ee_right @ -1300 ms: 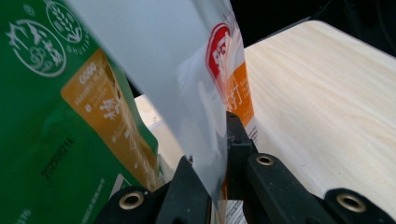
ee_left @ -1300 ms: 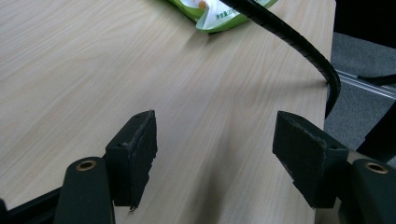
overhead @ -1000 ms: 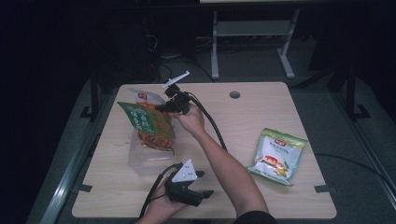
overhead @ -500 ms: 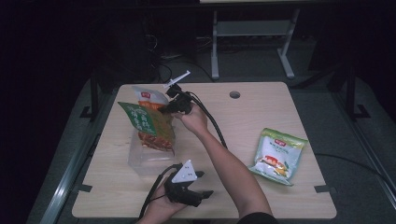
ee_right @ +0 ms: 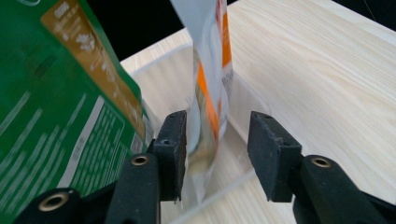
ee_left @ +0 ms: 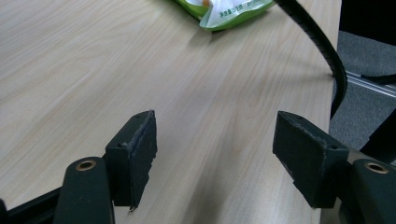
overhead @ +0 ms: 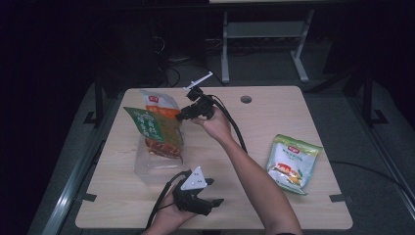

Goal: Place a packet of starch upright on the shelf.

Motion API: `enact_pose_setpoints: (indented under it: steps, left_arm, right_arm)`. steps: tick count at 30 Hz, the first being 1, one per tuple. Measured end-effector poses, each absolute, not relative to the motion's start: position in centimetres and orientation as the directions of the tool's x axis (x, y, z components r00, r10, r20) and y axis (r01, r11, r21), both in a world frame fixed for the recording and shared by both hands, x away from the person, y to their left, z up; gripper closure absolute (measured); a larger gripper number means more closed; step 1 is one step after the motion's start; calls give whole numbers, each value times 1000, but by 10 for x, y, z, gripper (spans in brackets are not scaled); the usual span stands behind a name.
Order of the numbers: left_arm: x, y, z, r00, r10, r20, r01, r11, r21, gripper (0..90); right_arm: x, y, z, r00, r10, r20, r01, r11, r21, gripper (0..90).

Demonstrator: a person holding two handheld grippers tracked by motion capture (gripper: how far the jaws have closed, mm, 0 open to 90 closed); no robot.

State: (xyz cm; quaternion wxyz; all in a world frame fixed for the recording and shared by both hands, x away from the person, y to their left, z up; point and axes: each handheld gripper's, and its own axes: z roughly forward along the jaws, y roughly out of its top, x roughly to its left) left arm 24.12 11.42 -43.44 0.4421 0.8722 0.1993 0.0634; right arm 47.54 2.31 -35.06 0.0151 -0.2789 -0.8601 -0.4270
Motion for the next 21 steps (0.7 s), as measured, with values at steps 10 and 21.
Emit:
enact_pose_setpoints:
  steps: [10,21]
  left_arm:
    - [242,113,-434,908,412,-78,305,-524,795,301]
    - [244,109,-435,907,409,-103,324,-519,791,317]
  right_arm:
    - [454,-15,-341,-844,460,275,493,466,735,521]
    - [431,-48,-334,-841,460,287,503,467,727,466]
